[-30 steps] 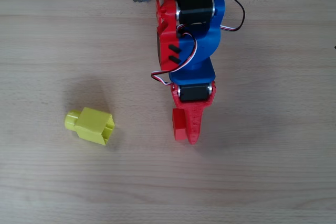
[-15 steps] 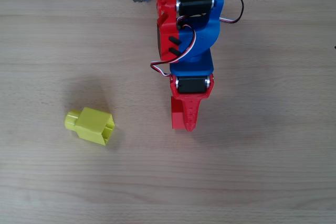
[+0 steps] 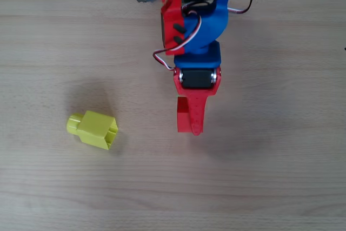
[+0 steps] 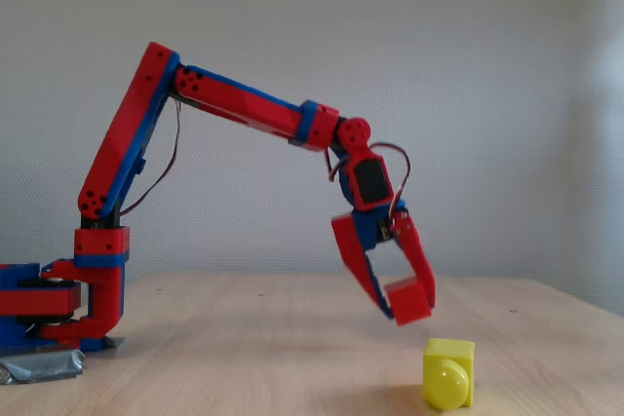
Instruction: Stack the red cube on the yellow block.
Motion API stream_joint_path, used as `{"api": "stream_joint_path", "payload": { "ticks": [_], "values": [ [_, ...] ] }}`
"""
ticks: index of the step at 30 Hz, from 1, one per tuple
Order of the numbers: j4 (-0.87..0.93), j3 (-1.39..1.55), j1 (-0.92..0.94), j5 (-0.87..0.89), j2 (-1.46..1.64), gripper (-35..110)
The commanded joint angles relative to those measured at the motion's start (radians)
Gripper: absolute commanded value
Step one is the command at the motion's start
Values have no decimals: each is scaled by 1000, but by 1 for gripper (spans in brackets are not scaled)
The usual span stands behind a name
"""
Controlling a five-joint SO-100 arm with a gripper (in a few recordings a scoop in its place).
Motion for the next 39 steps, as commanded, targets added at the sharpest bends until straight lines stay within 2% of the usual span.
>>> {"api": "stream_joint_path", "payload": {
  "ticks": [1,7,19,27,39],
  "values": [
    [-31,-18,21,28,167,12],
    [-23,-12,80,51,255,12],
    [-20,6,235,166,249,13],
    [-8,-34,270,224,219,14],
    [66,-109,367,216,219,15]
  ]
}}
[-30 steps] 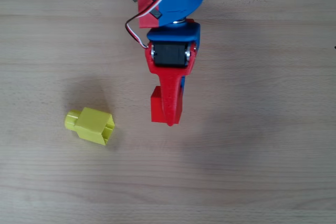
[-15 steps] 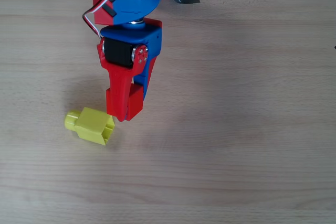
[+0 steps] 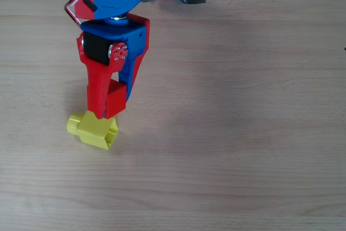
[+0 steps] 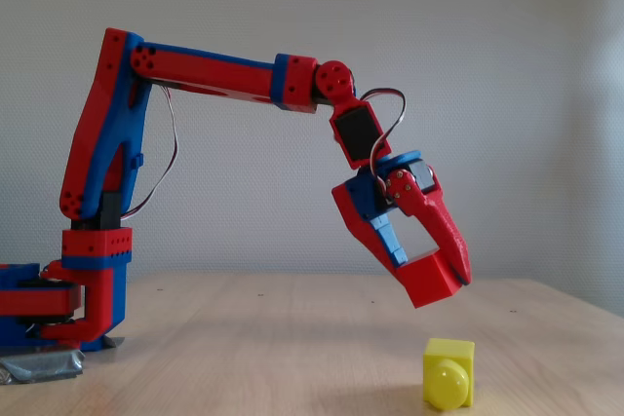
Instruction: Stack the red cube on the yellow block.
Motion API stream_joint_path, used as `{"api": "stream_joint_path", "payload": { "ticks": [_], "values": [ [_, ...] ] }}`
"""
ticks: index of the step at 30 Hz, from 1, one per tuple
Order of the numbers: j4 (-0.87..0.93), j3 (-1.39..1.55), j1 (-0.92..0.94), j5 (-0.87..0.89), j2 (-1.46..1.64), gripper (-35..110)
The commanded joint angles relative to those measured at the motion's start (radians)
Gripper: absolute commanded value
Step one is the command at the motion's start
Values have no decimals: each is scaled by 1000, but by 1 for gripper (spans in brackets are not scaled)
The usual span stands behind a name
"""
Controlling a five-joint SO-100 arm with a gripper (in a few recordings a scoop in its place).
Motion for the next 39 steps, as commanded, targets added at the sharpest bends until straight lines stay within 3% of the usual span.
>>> {"api": "stream_joint_path", "payload": {
  "ticks": [1,30,39],
  "values": [
    [54,-118,41,-3,91,15],
    [417,-578,71,-48,-270,18],
    [434,-623,64,-58,-319,19]
  ]
}}
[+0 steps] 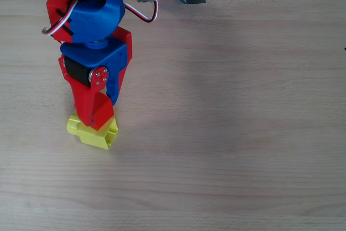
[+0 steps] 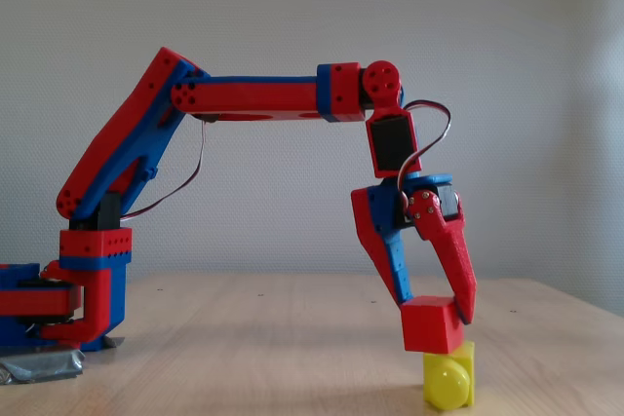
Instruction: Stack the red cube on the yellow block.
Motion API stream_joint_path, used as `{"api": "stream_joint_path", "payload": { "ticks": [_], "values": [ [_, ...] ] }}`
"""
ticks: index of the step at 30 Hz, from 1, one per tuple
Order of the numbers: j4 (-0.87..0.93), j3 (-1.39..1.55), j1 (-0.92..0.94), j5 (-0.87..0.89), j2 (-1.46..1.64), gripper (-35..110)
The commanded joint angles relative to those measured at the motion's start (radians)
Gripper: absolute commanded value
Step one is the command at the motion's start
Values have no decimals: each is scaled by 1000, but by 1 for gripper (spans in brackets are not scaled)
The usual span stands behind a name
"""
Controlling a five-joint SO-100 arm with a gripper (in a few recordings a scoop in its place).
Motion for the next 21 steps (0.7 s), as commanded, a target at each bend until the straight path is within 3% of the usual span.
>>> {"api": "stream_joint_path", "payload": {
  "ticks": [1,21],
  "values": [
    [15,-84,8,-8,61,19],
    [-81,-52,-61,2,63,21]
  ]
}}
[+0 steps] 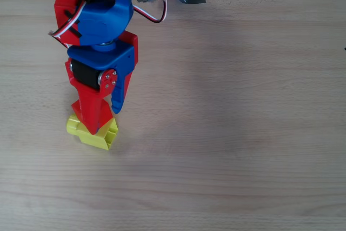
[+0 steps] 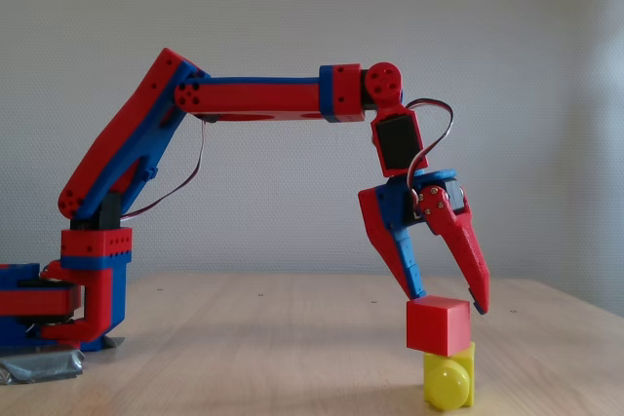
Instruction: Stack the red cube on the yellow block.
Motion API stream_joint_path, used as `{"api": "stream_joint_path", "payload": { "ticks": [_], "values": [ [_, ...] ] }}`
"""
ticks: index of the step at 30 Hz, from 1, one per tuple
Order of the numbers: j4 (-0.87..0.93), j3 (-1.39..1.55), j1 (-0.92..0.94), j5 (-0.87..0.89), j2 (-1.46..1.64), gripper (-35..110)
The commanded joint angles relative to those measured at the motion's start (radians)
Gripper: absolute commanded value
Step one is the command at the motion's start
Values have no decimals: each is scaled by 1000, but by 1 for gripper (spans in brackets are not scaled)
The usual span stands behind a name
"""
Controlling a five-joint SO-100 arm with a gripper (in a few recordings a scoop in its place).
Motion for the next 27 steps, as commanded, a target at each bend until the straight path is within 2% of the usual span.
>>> {"api": "stream_joint_path", "payload": {
  "ticks": [1,12,19,27],
  "values": [
    [-23,-51,-25,23,61,21],
    [-72,92,-144,78,161,17],
    [-186,506,-232,118,482,0],
    [-308,969,-259,75,894,0]
  ]
}}
